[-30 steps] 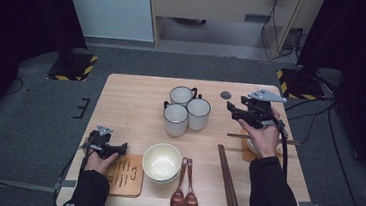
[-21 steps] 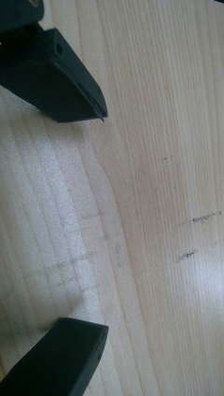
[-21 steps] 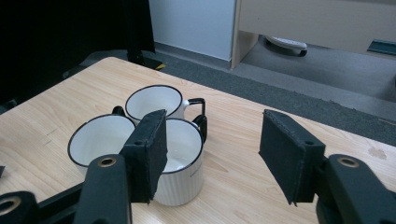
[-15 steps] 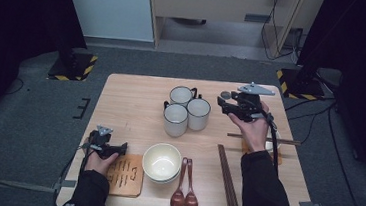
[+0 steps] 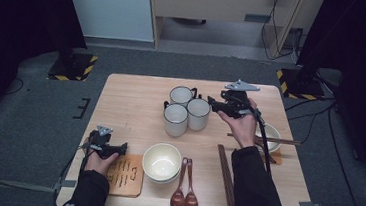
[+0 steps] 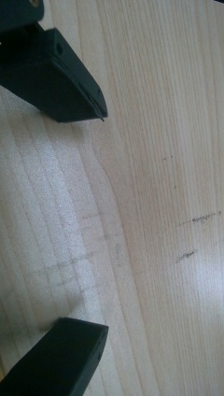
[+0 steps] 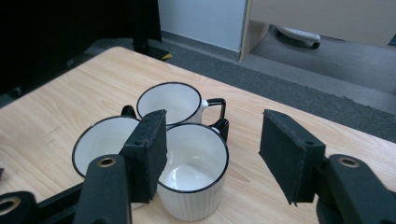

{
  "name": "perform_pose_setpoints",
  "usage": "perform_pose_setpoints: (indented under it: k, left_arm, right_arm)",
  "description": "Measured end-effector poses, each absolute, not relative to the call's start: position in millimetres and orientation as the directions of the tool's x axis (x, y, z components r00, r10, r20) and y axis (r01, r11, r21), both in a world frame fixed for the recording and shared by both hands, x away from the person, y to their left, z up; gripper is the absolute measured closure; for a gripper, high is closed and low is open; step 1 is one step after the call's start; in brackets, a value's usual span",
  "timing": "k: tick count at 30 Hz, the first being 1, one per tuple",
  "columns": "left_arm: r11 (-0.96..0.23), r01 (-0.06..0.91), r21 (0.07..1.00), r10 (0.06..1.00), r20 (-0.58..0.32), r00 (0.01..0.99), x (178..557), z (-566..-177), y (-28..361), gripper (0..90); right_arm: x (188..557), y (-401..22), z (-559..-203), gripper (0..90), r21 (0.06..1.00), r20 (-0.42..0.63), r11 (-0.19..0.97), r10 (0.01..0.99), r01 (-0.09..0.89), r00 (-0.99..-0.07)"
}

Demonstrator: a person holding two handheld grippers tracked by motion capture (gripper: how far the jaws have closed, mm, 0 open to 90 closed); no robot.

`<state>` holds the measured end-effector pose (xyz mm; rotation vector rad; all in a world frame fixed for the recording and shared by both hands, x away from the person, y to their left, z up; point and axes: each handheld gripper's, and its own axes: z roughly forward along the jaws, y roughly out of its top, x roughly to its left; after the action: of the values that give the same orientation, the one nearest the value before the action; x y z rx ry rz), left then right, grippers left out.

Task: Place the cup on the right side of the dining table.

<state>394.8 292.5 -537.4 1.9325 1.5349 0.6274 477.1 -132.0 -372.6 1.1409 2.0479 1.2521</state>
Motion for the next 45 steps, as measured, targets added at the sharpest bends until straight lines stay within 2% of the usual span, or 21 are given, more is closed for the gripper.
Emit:
perform_pose_setpoints:
  k: [26,31,33,45]
  left_arm:
    - [-0.164,0.698,0.697,0.974,0.004,0.225,395,-537,292,0.0]
    - [-0.164,0.698,0.697,0.974,0.004,0.225,395,-537,292,0.0]
    - [-0.164,0.698,0.697,0.974,0.004,0.225,395,-537,292,0.0]
    - [-0.164,0.698,0.697,0.974,0.004,0.225,395,-537,292,0.0]
  right_arm:
    - [499,-112,-409,46.0,0.820,0.055,0.254,0.857,0.513,-0.512]
    - [503,-112,-416,46.6,0.814,0.069,0.237,0.867,0.531,-0.493]
    - [506,-115,-423,48.0,0.831,0.095,0.193,0.876,0.522,-0.474]
    - [514,-108,-441,47.7,0.796,0.094,0.212,0.882,0.567,-0.461]
